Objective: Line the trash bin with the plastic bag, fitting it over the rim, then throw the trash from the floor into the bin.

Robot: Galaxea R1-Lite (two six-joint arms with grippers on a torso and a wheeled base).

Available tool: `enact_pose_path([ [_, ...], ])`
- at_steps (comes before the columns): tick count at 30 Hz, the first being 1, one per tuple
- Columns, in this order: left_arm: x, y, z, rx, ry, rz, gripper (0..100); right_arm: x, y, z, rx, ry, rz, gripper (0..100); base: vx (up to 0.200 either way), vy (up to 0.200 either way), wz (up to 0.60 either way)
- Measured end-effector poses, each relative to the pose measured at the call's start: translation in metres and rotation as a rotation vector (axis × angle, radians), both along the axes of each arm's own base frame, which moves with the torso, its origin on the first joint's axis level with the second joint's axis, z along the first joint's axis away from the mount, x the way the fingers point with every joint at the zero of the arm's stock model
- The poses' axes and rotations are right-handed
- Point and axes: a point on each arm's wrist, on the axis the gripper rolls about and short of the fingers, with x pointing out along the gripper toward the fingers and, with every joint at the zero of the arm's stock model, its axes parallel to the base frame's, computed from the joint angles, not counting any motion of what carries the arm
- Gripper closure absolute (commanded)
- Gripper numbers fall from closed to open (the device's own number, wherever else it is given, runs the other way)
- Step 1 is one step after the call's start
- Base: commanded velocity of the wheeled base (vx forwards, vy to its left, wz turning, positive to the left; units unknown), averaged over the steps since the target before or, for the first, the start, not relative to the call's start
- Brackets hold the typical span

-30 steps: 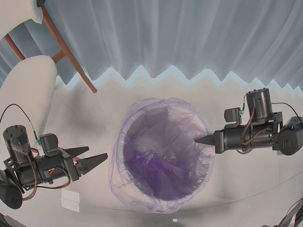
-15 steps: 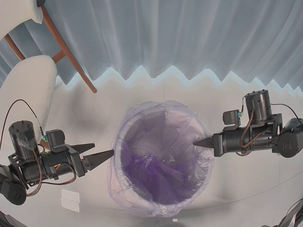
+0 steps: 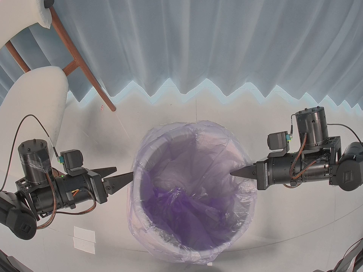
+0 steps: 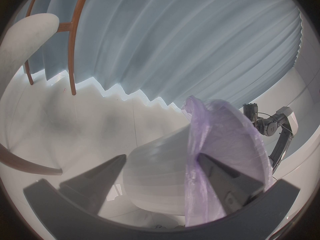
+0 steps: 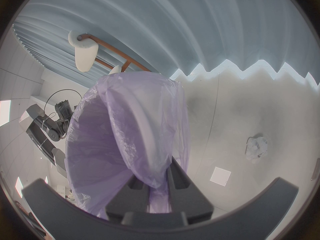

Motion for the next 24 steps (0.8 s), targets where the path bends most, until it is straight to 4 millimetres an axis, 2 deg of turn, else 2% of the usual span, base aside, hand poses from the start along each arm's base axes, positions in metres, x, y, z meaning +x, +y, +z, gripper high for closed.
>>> enact_pose_path([
  [16,0.004,0.002,0.001,-0.001,0.002,0.021,100,-0.014,0.001,0.001,-0.001,-0.001,0.03,100,0.0,0.0,0.0],
  [24,0.006,0.013,-0.012,0.017,0.051,0.071,100,-0.021,-0.002,0.004,0.005,-0.008,0.034,100,0.0,0.0,0.0],
])
